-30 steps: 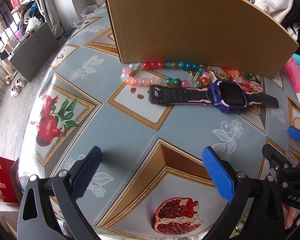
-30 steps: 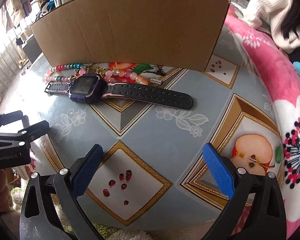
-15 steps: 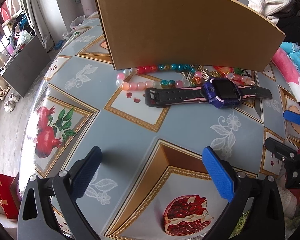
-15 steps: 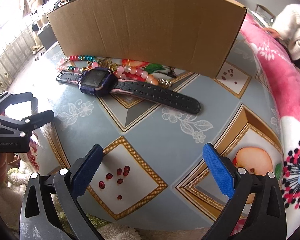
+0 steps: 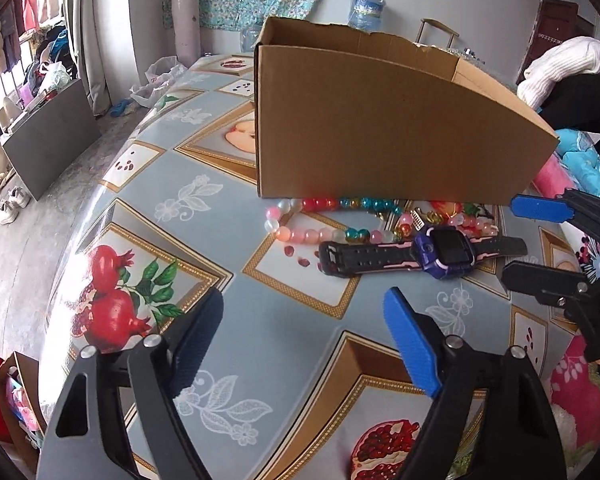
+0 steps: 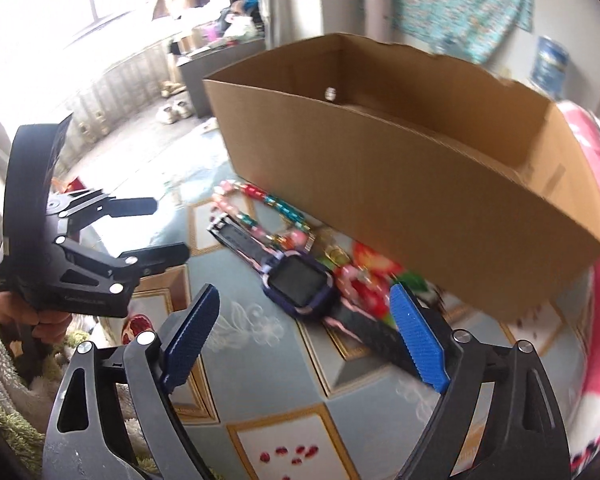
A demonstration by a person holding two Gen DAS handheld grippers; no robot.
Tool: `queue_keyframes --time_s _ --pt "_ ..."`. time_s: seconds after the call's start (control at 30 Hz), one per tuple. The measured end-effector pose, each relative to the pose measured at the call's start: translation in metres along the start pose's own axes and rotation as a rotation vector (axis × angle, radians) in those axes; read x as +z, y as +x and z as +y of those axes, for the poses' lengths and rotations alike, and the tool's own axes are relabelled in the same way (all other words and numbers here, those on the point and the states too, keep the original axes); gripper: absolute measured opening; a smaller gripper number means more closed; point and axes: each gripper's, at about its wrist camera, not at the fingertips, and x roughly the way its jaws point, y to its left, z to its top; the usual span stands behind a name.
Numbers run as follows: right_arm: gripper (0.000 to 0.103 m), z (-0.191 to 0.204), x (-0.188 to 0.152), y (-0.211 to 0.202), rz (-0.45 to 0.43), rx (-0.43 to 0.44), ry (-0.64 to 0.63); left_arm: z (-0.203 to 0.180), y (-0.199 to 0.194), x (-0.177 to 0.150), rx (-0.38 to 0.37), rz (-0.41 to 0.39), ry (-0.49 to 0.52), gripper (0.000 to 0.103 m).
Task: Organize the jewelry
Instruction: 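Move the right tool to the watch face while the left tool approaches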
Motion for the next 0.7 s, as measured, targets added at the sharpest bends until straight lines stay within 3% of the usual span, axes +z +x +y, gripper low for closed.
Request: queue_keyframes --time_s 0.23,0.4,0.53,0.7 --pt "0.063 0.007 0.012 0.025 0.036 0.050 -0.128 0.007 0.008 0.001 -0.051 0.020 -0.043 0.052" --pt "0.058 0.008 0.010 0.038 0.096 0.066 -0.213 0.011 0.009 0.001 -0.061 0.022 -0.051 0.036" --pt "0.048 0.013 0.010 0.047 0.132 0.050 -0.265 0.012 0.011 -0.001 -0.062 0.030 -0.051 0.031" --pt "0.046 0.023 0.007 0.047 0.147 0.045 -0.311 0.009 0.009 -0.005 -0.069 0.033 -0.021 0.030"
